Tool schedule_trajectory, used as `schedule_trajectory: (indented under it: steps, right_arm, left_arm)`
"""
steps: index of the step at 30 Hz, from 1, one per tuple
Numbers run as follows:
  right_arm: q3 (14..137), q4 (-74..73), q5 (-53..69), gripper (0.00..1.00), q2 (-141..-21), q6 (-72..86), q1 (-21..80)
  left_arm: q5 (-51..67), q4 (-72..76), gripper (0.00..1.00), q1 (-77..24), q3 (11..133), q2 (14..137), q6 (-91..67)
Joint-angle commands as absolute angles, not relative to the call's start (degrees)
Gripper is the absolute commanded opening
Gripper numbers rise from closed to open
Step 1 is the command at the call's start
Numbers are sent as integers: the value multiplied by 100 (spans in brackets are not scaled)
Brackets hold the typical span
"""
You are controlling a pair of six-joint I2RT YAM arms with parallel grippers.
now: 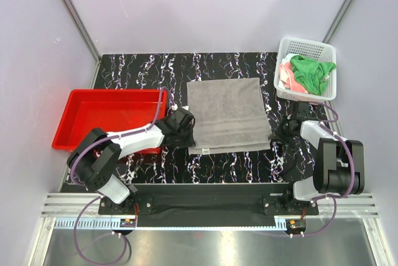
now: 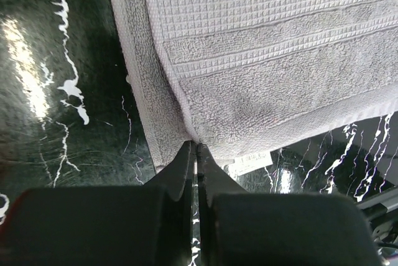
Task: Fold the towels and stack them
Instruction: Fold the towel
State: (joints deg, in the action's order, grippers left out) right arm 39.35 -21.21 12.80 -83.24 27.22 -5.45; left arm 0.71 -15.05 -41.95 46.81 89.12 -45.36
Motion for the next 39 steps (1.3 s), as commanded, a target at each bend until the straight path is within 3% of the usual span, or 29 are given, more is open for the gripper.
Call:
schedule_trajectory:
  steps: [1,3,13,19,25,34,39]
  right_arm:
    - [3937,-1916,1380,5,-8139,2769,-562]
    - [4042,-1986,1406,0,-8112,2707,-562]
    - [4948,-2943,1485,0,-7533,2672,-562]
    - [3554,-2340,2003,0,-7023,3330,-562]
    - [3155,-2057,1925,0,-7189,3392,-554]
    - [3146,-2066,1881,0,-7093,3393,-545]
    - [4278,-3021,1785,0,-6733,3033,-492]
  left_arm:
    - [-228,-1696,0,-4219,5079,8921,-4386]
    - [-307,-2003,0,-4219,5255,8921,-4342]
    - [-721,-3594,0,-4210,6547,8772,-4095]
    - [-264,-2910,0,-4219,5328,8104,-4517]
    - [121,-2127,0,-4324,4501,8209,-4702]
    - [97,-2021,0,-4368,4385,8236,-4623]
    - [-210,-2978,0,-4359,5448,8016,-4421]
